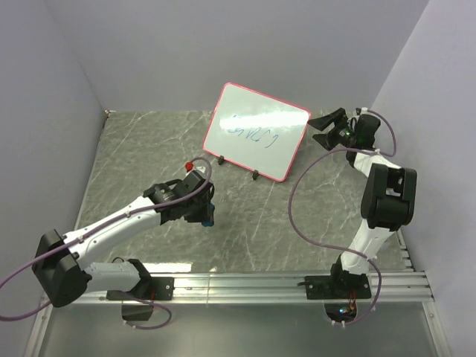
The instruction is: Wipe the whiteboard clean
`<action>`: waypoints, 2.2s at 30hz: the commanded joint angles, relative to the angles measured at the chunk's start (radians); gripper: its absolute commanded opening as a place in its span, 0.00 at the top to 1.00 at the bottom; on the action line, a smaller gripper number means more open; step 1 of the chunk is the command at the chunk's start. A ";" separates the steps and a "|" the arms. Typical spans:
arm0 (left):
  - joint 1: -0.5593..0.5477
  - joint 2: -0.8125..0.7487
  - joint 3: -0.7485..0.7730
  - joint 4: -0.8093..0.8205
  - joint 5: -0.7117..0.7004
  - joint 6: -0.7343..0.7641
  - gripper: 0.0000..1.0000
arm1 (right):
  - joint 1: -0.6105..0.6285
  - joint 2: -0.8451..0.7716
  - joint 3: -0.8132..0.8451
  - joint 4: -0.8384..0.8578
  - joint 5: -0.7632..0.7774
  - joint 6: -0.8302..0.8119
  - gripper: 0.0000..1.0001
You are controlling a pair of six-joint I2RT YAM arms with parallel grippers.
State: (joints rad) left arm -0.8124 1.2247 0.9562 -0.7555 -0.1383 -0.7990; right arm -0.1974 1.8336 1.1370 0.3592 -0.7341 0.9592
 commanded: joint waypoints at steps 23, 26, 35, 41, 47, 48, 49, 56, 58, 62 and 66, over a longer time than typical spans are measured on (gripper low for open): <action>-0.002 -0.180 -0.034 -0.162 -0.069 -0.152 1.00 | 0.181 0.211 0.196 -0.048 -0.004 -0.192 0.63; -0.002 -0.165 -0.031 -0.154 -0.064 -0.154 1.00 | 0.185 0.207 0.162 -0.040 -0.016 -0.206 0.74; -0.002 -0.125 -0.037 -0.110 -0.058 -0.135 1.00 | 0.268 0.138 0.034 -0.023 -0.019 -0.266 0.99; -0.001 -0.120 -0.040 -0.084 -0.052 -0.129 1.00 | 0.404 0.049 -0.058 -0.063 0.018 -0.335 1.00; -0.001 -0.108 -0.030 -0.054 -0.070 -0.102 1.00 | 0.516 -0.092 -0.212 -0.051 0.047 -0.329 1.00; -0.002 -0.102 -0.019 -0.051 -0.073 -0.095 1.00 | 0.530 -0.109 -0.235 -0.051 0.053 -0.330 1.00; -0.002 -0.097 -0.014 -0.041 -0.079 -0.089 1.00 | 0.539 -0.137 -0.256 -0.046 0.050 -0.327 1.00; -0.002 -0.007 0.055 0.044 -0.107 -0.014 1.00 | 0.622 -0.244 -0.373 -0.100 0.070 -0.350 1.00; 0.001 0.019 0.094 0.064 -0.116 0.003 1.00 | 0.638 -0.273 -0.381 -0.112 0.079 -0.350 1.00; 0.027 0.116 0.162 0.172 -0.109 0.069 1.00 | 0.651 -0.310 -0.378 -0.184 0.091 -0.378 1.00; 0.058 0.225 0.236 0.255 -0.090 0.124 1.00 | 0.655 -0.338 -0.391 -0.239 0.094 -0.404 1.00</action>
State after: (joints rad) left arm -0.7742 1.3926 1.1301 -0.6247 -0.2264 -0.7494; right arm 0.4080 1.5146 0.7792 0.3176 -0.5087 0.6209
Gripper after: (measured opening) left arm 0.327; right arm 0.098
